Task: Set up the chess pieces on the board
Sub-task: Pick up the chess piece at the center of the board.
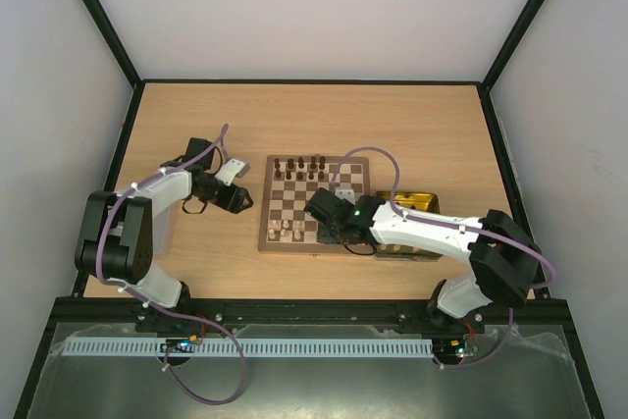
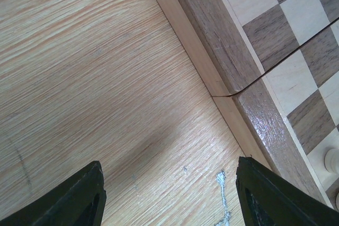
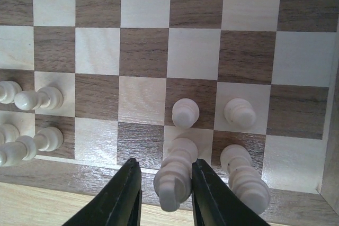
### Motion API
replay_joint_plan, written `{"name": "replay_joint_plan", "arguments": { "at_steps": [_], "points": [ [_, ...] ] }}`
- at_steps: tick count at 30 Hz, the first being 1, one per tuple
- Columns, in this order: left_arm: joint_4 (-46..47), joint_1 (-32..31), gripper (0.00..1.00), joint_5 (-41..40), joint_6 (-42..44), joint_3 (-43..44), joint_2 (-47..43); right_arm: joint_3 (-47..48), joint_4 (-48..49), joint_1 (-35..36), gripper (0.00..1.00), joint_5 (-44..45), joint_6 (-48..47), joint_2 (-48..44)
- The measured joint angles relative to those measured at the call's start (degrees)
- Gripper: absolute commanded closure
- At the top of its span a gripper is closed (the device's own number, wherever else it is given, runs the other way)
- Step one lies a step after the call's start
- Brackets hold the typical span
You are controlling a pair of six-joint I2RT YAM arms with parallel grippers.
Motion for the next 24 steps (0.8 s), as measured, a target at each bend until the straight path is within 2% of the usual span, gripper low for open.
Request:
{"name": "replay_joint_plan", "arguments": {
  "at_steps": [6,24],
  "points": [
    [0.02,0.24,0.31,0.26,0.02,0.0,0.0,-0.02,0.44,0.0,0.8,0.04,-0.28,0.92],
    [0.13,0.26,0.3,0.37,0.0,0.0,0.0,0.0,0.52,0.0,0.83,-0.68,-0.26,0.92]
  ]
}}
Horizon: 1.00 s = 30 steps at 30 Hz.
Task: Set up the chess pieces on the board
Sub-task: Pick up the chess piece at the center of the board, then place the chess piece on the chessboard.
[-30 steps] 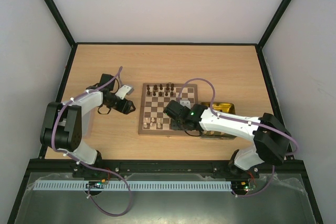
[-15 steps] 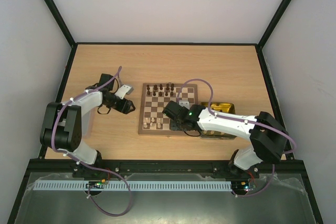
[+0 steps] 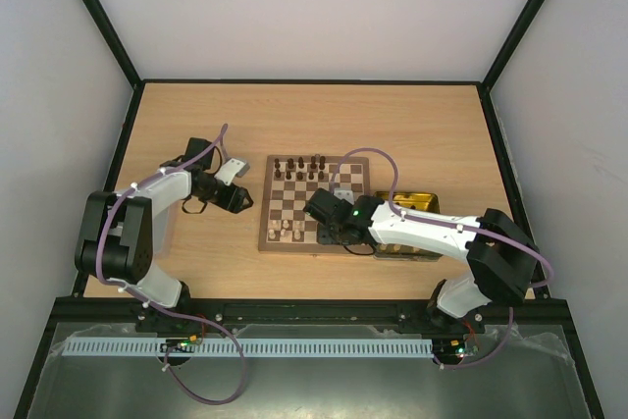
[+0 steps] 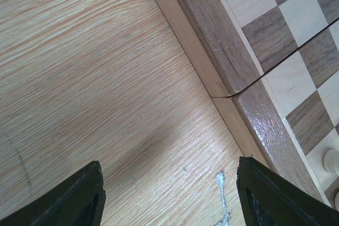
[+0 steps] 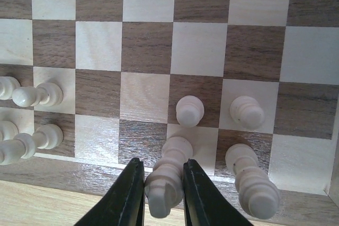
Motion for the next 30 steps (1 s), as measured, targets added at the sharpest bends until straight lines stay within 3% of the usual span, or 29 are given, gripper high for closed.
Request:
{"name": "replay_joint_plan", "arguments": {
  "at_steps": [30],
  "points": [
    [0.02,0.09,0.3,0.09,0.0,0.0,0.0,7.04,1.84,2.75,0.85,-2.6,-0.81,6.45]
  ]
}}
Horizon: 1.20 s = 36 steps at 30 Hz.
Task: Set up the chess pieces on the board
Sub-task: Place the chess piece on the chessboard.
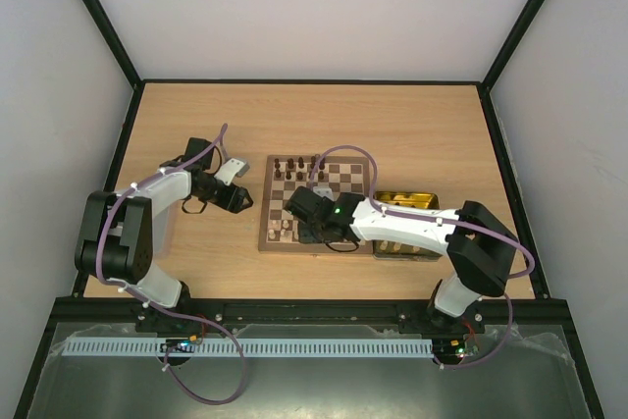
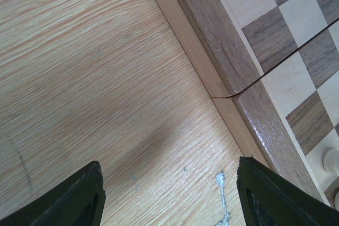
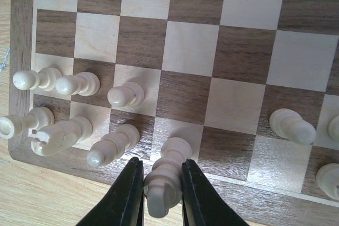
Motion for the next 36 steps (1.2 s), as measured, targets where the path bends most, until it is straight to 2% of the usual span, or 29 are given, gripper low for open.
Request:
{"name": "replay_joint_plan", "arguments": {
  "at_steps": [17,22,32,36],
  "points": [
    [0.0,0.26,0.3,0.42,0.02,0.0,0.0,0.13,0.28,0.35,0.82,0.02,-0.04,0.35],
    [0.0,0.33,0.3,0.42,0.02,-0.02,0.0,0.15,0.59,0.35,0.71,-0.09,-0.07,0.57],
    [0.02,0.52,0.3,0.42,0.07,-0.04,0.0,0.17,0.81,0.35,0.58,-0.2,-0.07,0.66],
    [0.09,0.61,0.3,0.42,0.07,-0.22,0.0,1.05,0.35,0.37,0.57,0.66,0.02,0.59]
  ]
}}
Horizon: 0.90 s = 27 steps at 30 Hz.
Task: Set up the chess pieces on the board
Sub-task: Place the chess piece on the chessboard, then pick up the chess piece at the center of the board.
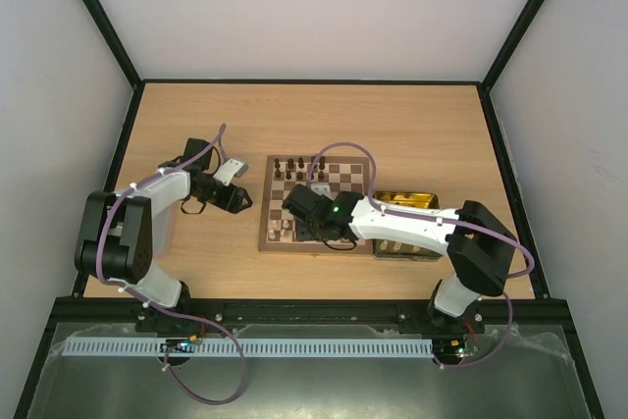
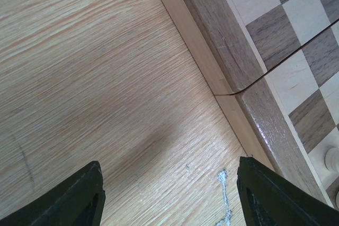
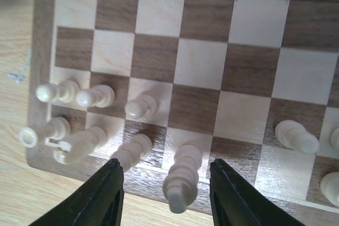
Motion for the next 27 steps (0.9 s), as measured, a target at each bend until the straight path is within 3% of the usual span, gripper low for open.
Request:
{"name": "replay_joint_plan", "arguments": {
  "at_steps": [10,19,27],
  "points": [
    [-0.02,0.0,0.3,0.0,0.02,-0.15,0.0,2.75,-5.31,-0.24,0.53,7.21,0.39,-7.32],
    [-0.04,0.0,0.3,0.15,0.02,-0.15,0.0,-8.15,-7.61,-4.52,0.53,8.5,2.36,-17.29],
    [-0.04,0.0,0.3,0.39,0.02,-0.15,0.0,-10.75,-7.82,-5.05,0.49,7.78,2.73,-18.4]
  ]
}}
